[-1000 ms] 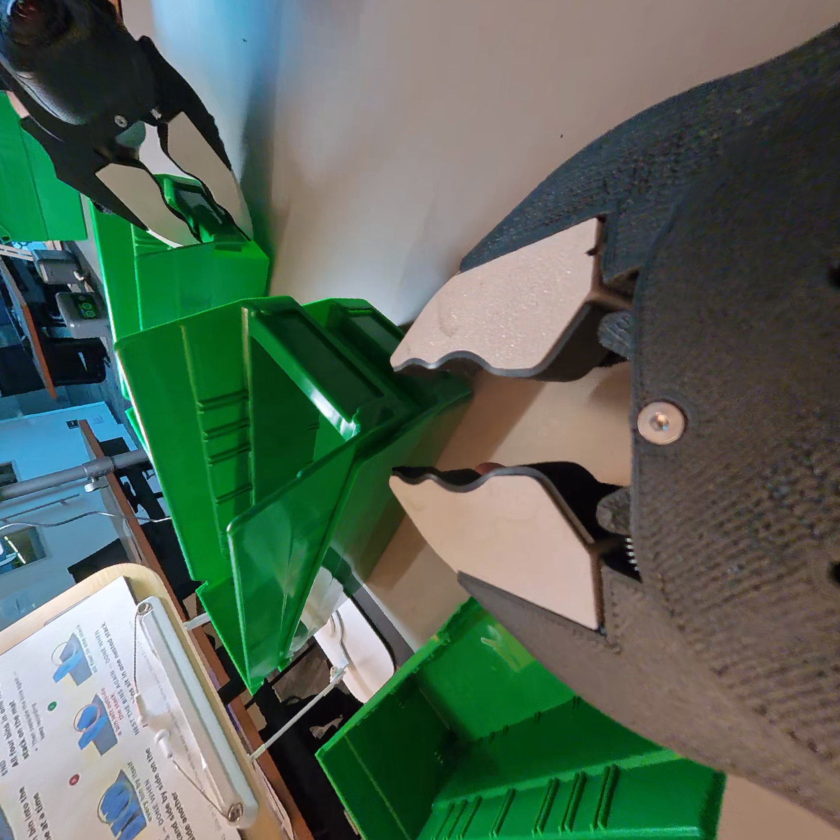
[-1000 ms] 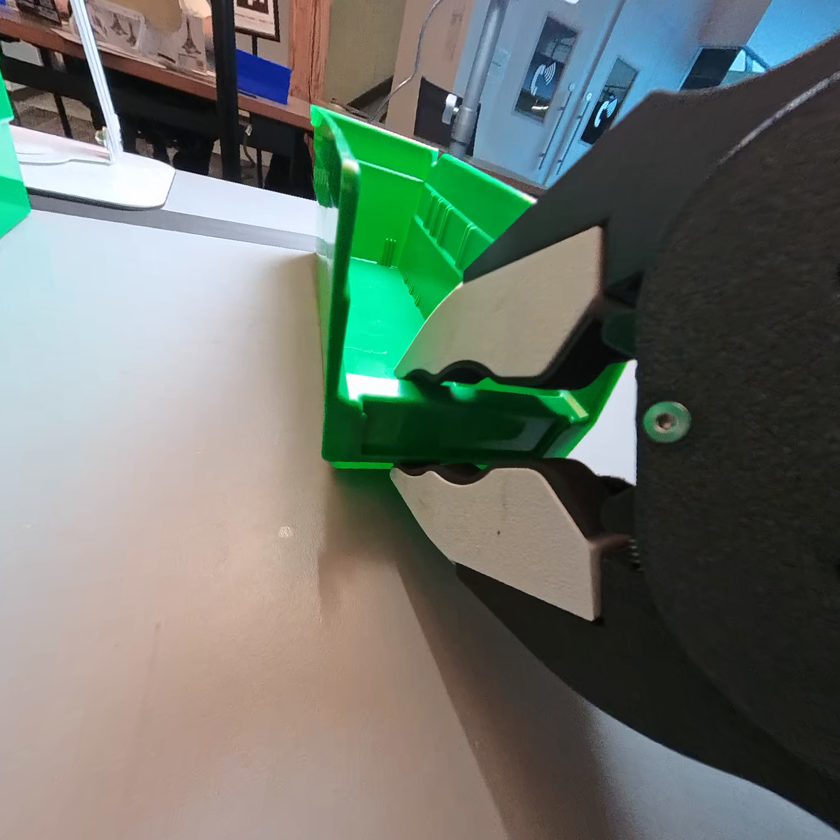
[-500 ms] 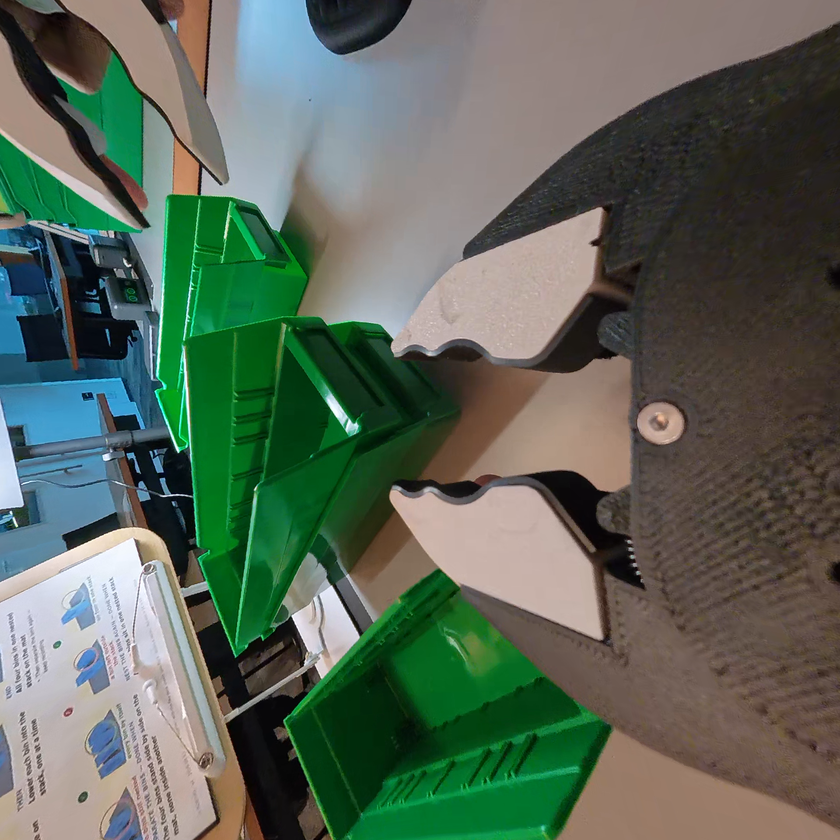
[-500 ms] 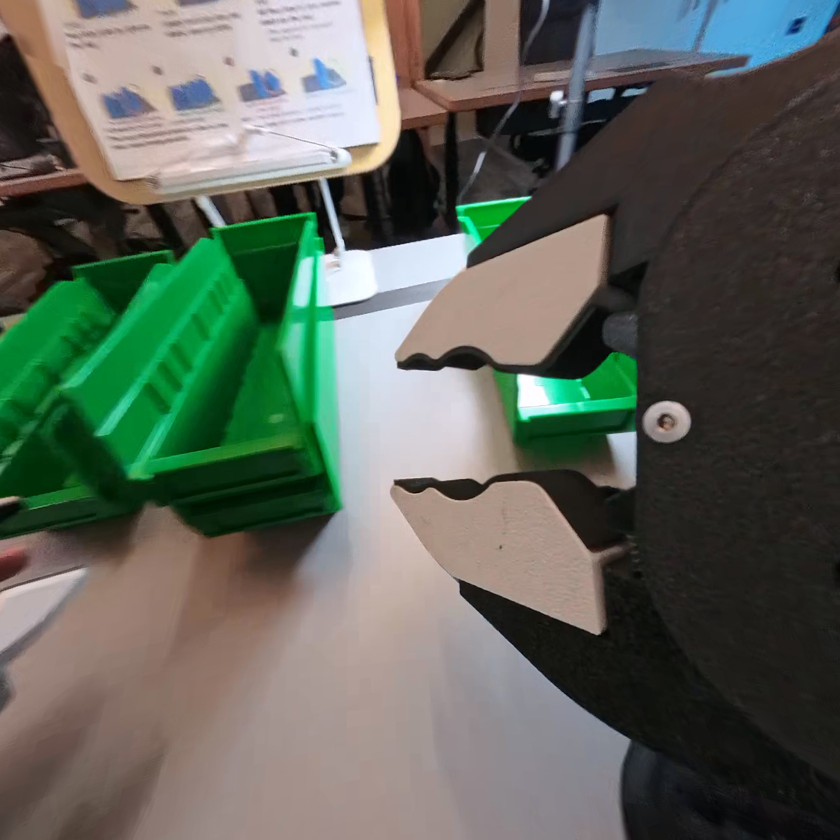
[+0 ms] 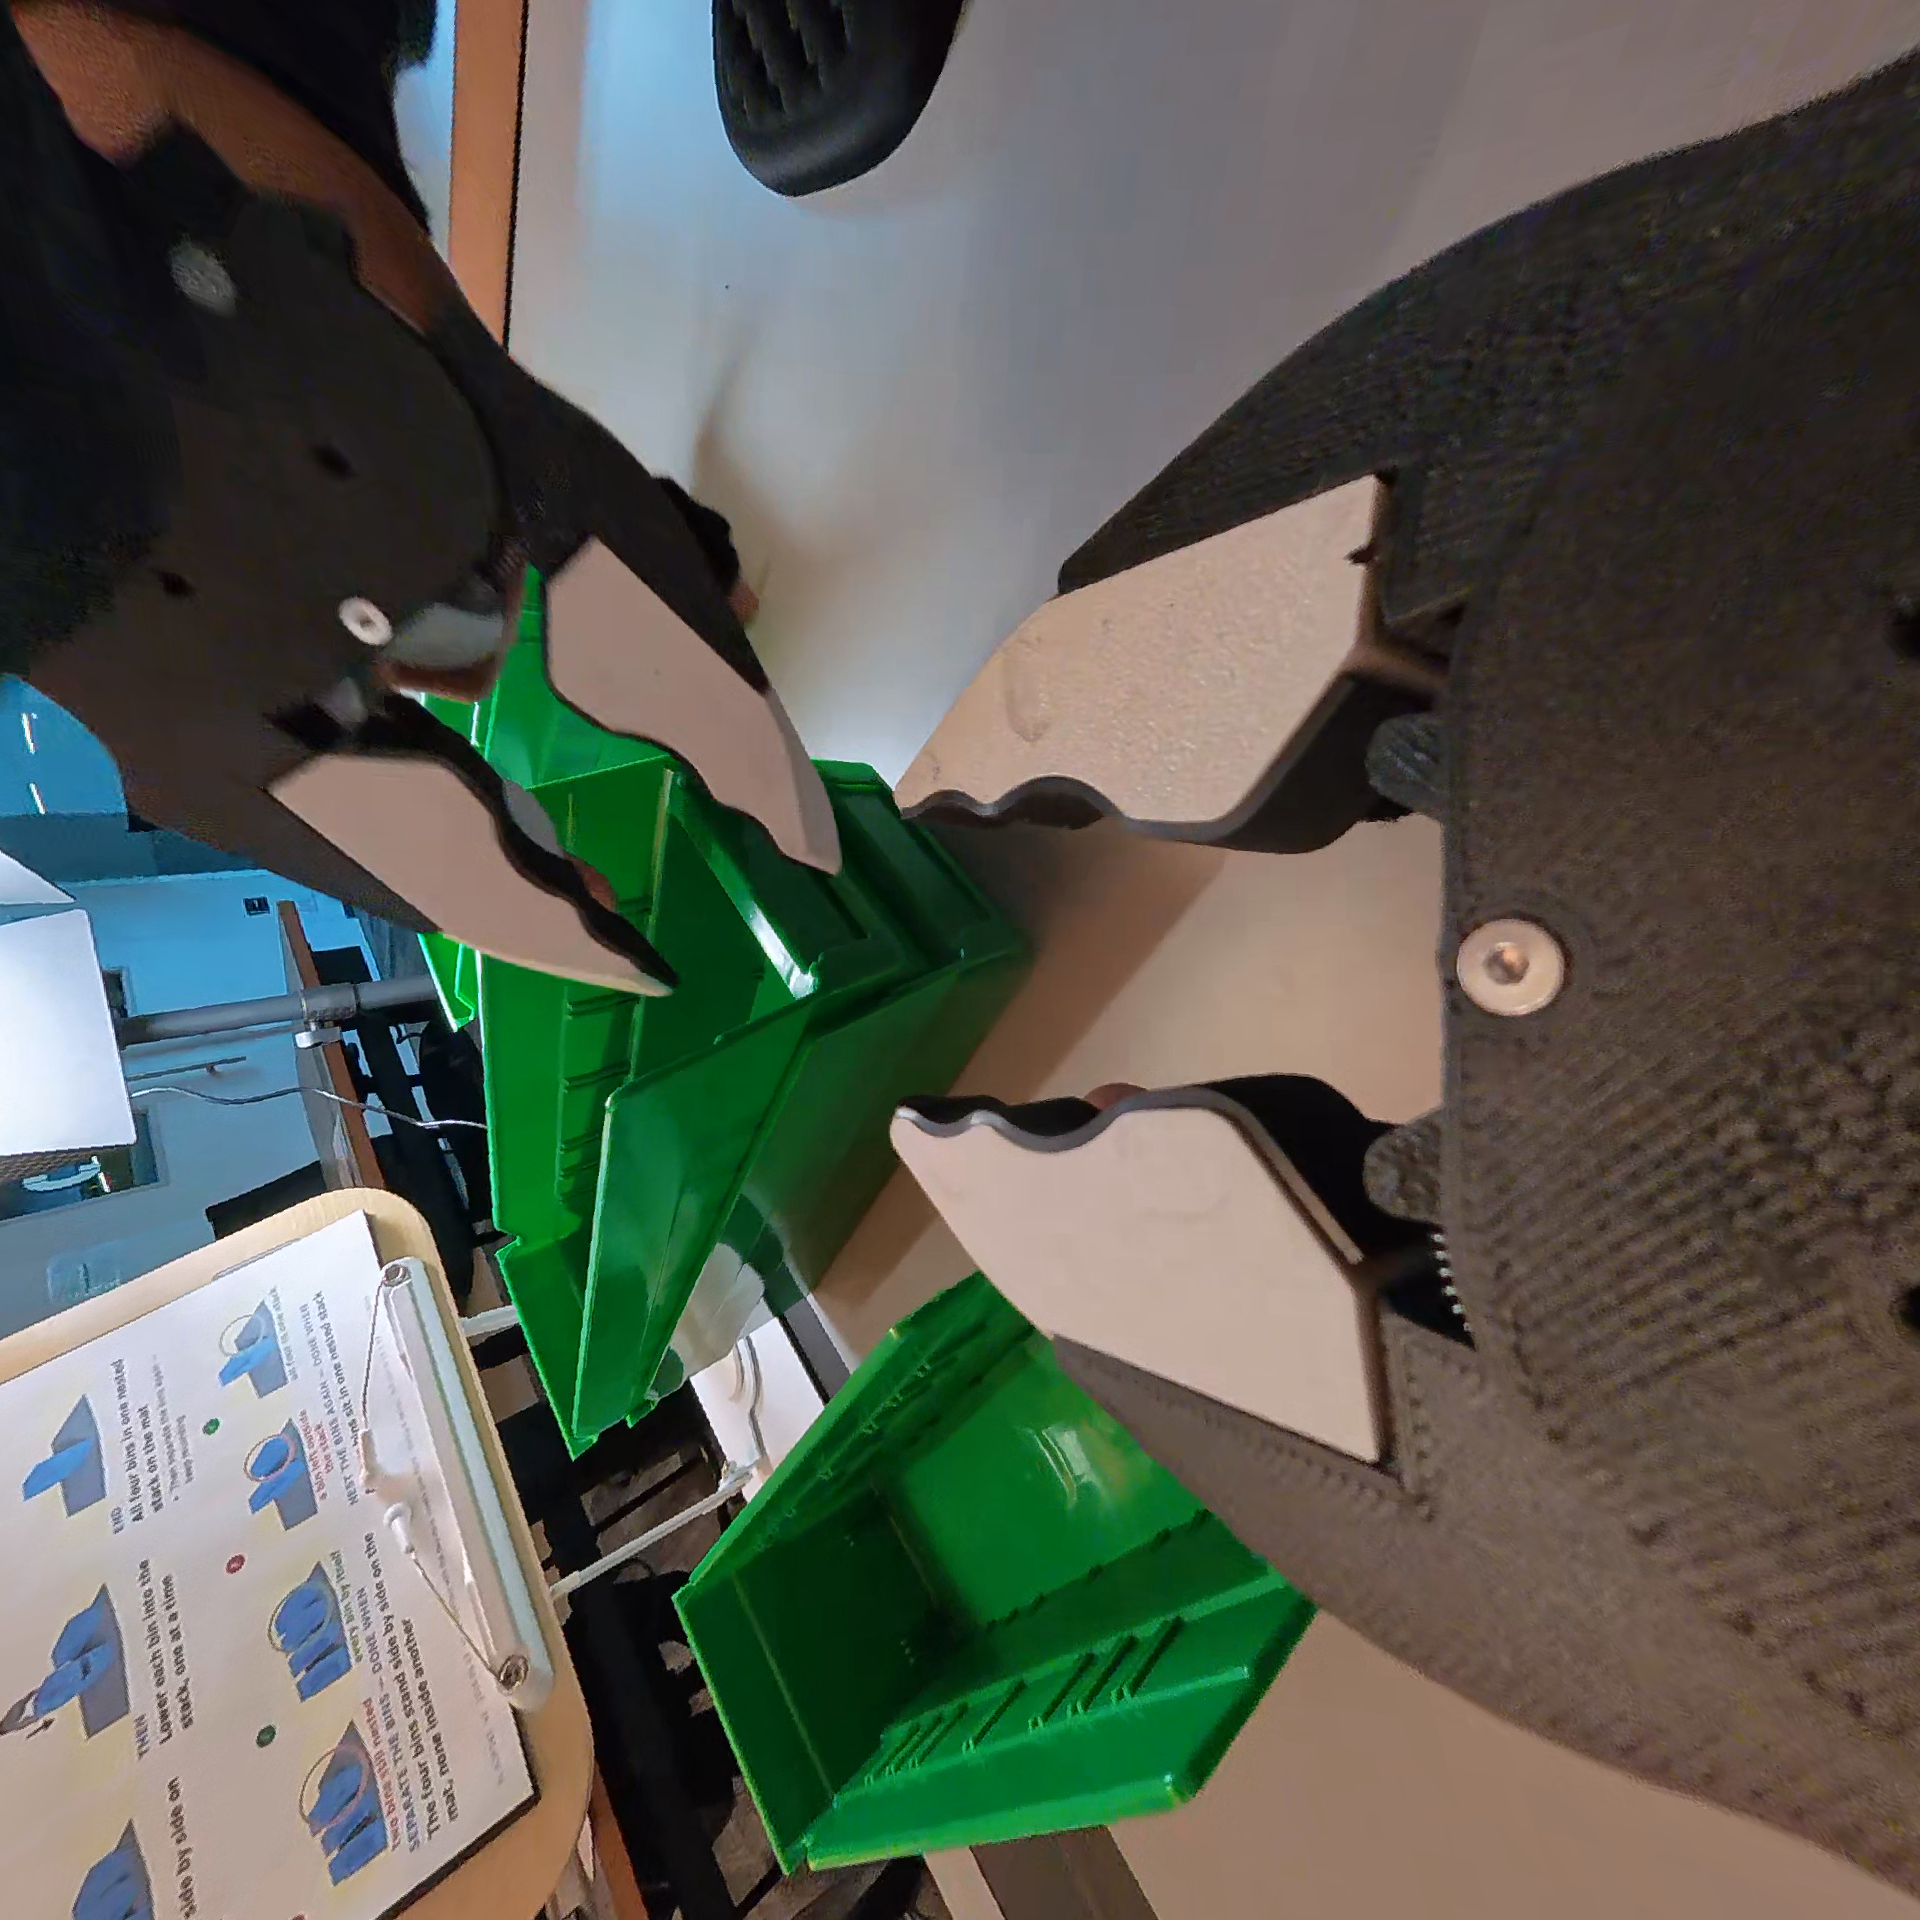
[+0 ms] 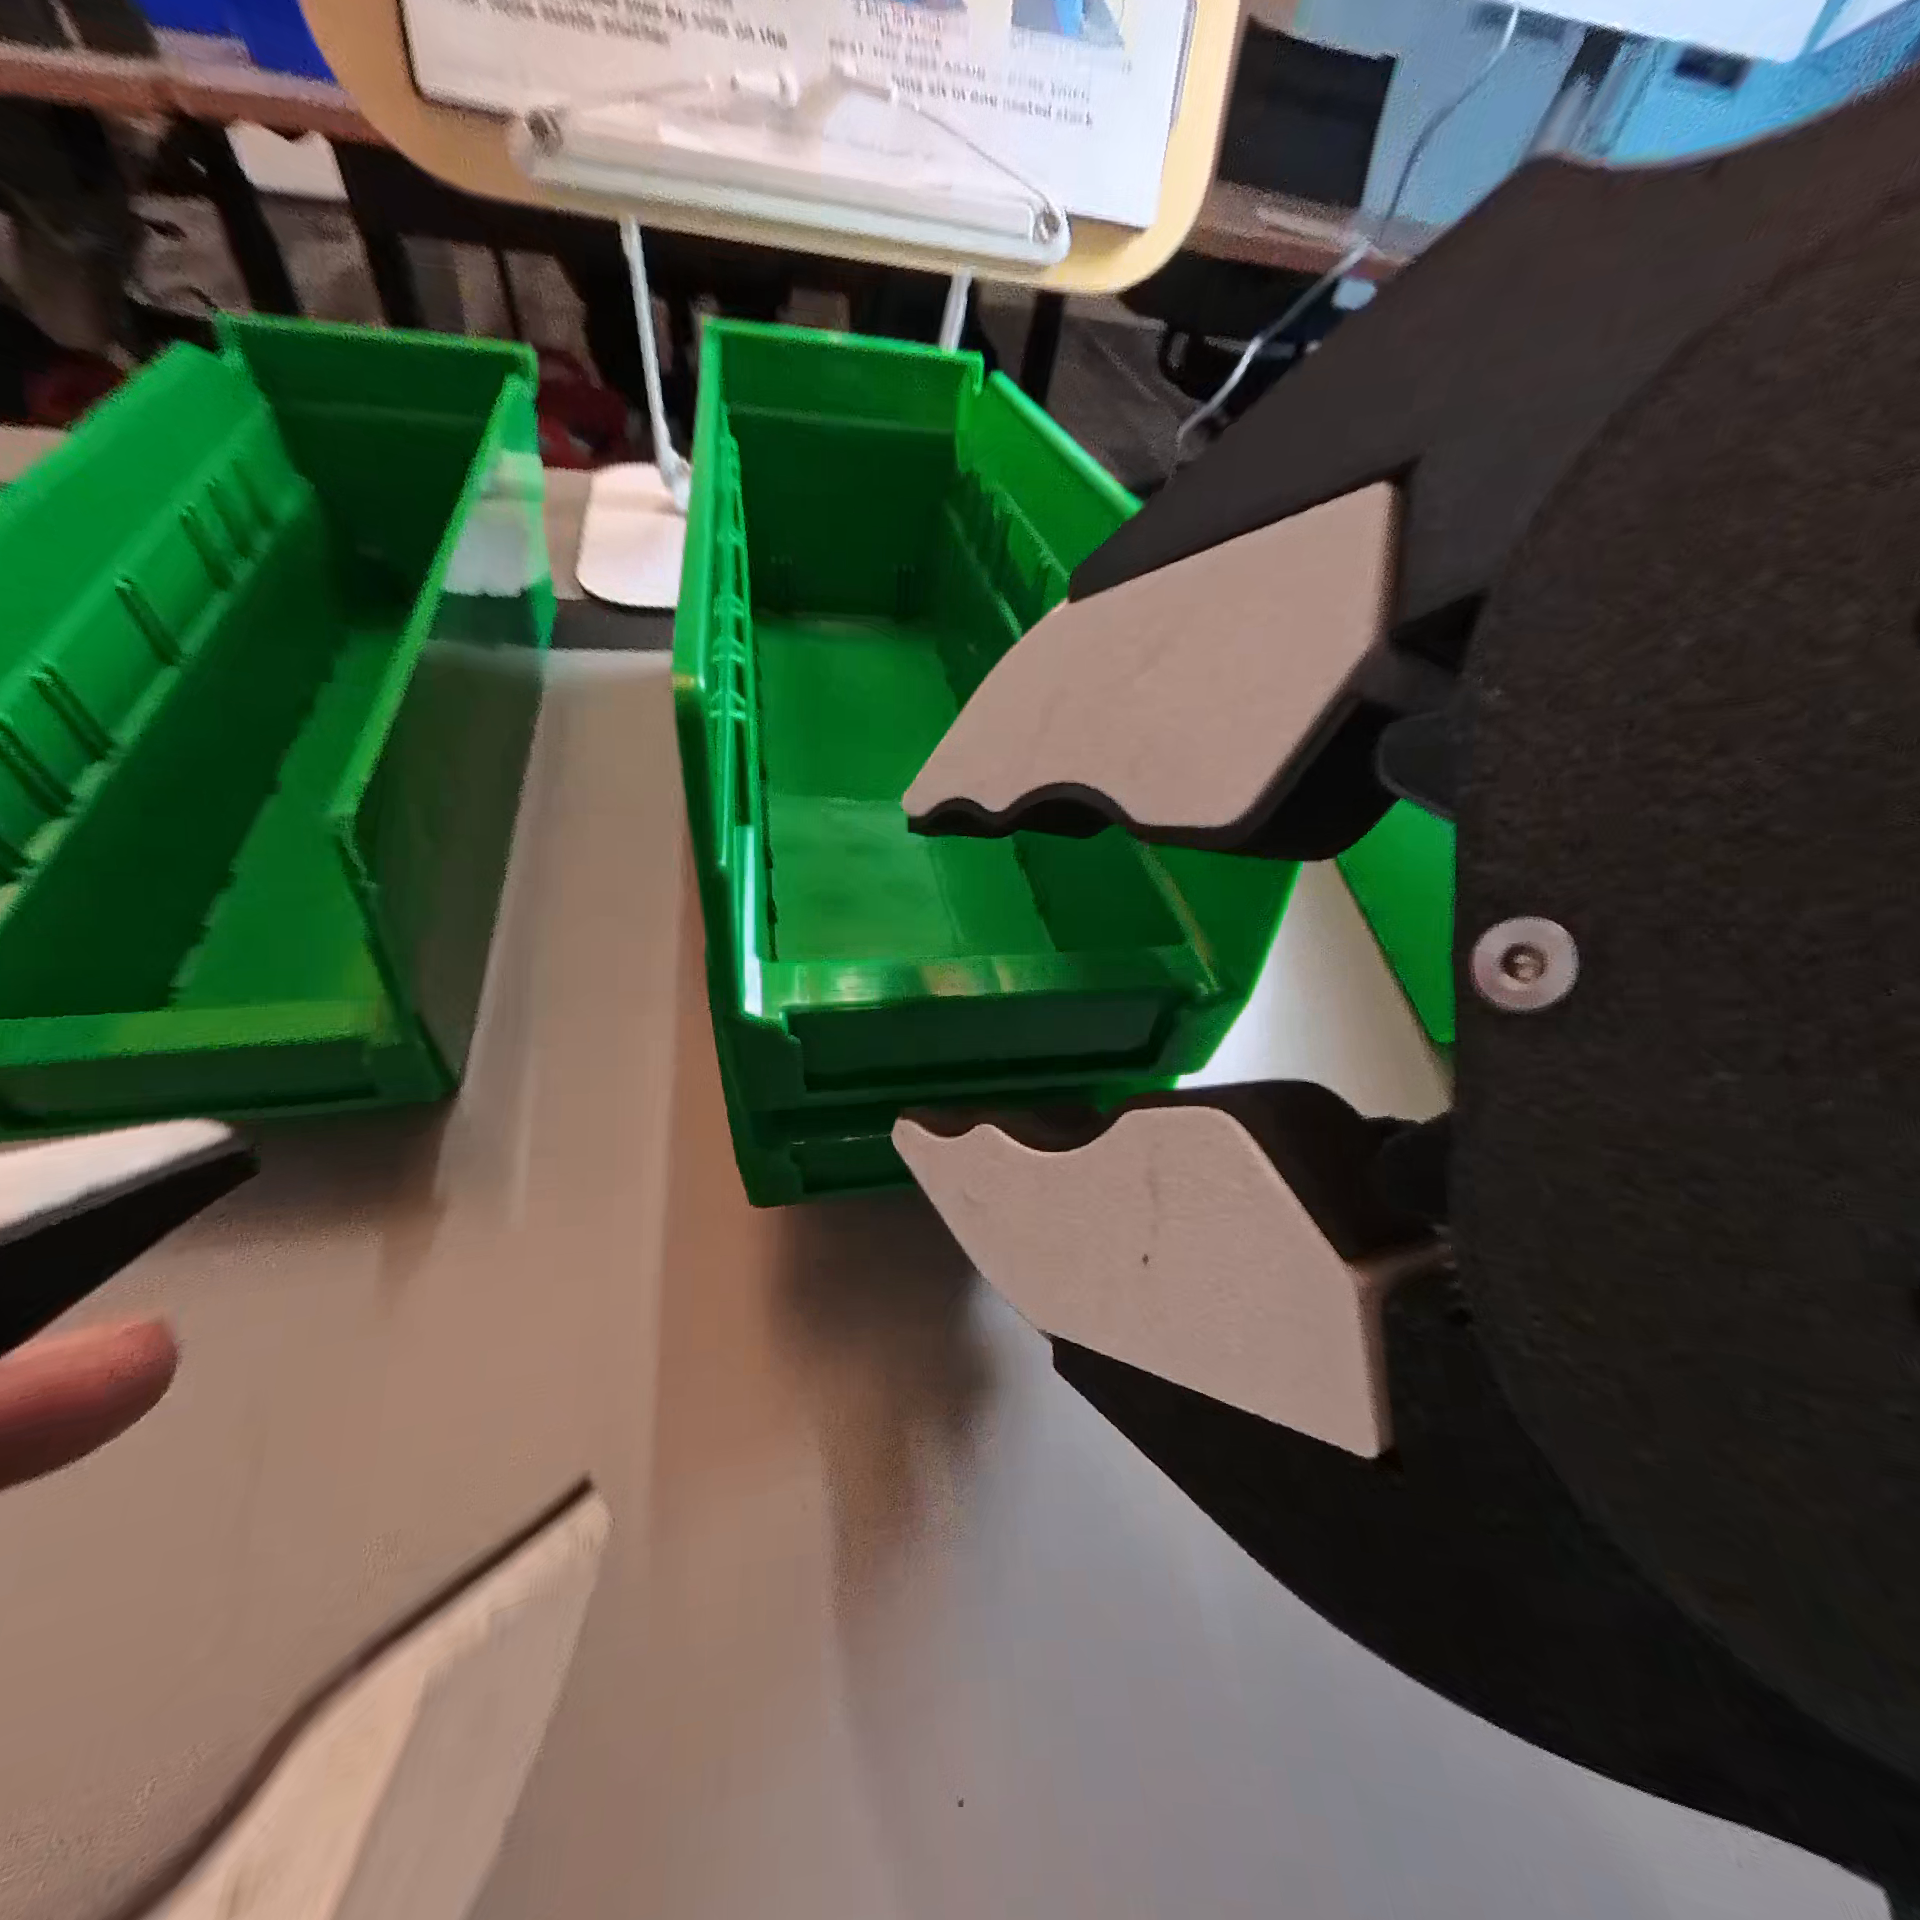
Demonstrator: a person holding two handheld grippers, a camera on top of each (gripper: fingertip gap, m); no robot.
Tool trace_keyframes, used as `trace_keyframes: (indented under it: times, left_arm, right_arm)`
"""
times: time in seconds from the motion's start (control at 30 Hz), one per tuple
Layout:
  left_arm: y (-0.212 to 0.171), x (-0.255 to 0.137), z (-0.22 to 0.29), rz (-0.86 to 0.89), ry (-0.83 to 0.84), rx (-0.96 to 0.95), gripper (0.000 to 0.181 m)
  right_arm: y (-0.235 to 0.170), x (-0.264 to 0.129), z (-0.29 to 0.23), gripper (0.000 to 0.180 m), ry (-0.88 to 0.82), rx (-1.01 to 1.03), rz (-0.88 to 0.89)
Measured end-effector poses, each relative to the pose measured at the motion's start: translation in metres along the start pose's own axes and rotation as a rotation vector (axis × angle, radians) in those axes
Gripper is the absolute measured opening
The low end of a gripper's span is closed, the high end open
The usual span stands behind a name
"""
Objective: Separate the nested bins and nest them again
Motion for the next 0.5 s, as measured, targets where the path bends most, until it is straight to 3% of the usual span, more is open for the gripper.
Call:
trace_keyframes:
  times: [0.5]
  left_arm:
    - [-0.001,0.0,0.003,-0.001,-0.017,0.018,0.048]
  right_arm:
    - [-0.013,0.03,-0.009,0.029,0.059,-0.072,-0.129]
Point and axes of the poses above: each gripper's, where its closed fingertips meet, x out along the fingers, y out of its top, z = x × y across the jaws, the point moved 8 cm from there along -x, back along the fingers, and after that the axes turned 13 degrees about z, right-handed, at the moved point
